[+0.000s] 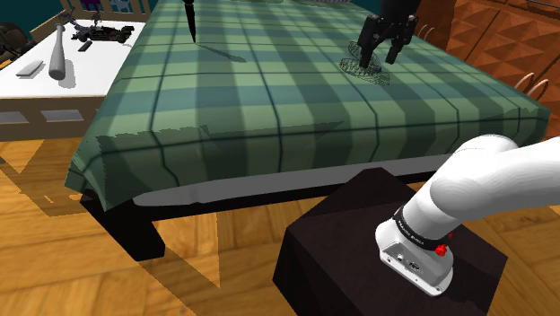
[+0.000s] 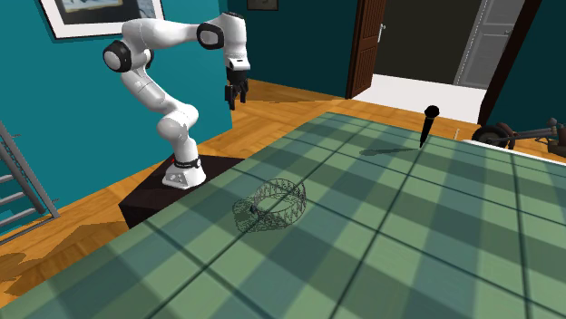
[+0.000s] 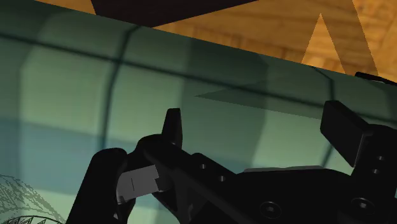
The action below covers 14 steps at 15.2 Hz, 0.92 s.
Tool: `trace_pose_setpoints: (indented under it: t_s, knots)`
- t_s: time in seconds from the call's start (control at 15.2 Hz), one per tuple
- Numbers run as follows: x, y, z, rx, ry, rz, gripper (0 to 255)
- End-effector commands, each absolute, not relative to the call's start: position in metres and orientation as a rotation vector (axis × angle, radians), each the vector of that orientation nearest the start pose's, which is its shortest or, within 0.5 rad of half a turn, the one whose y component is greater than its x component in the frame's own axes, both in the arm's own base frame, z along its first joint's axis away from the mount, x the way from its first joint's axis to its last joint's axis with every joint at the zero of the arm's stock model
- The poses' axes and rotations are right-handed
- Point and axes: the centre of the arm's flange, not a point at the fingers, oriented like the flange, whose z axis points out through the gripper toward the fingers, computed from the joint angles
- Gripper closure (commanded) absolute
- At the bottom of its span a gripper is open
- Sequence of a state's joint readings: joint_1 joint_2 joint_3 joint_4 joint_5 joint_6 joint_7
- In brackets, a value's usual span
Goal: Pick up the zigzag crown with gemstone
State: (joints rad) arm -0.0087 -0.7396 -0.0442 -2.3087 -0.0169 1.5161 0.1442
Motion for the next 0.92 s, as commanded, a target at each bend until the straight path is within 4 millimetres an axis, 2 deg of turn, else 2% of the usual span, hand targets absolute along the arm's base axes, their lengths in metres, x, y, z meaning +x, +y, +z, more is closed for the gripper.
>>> trace_pose_setpoints:
  t_s: [0.0,0.86]
  knots:
    - [0.313,-0.023,0.593,-3.117,0.290,0.085,0]
    - [0.426,-0.149,0.551,-3.127,0.261,0.141,0]
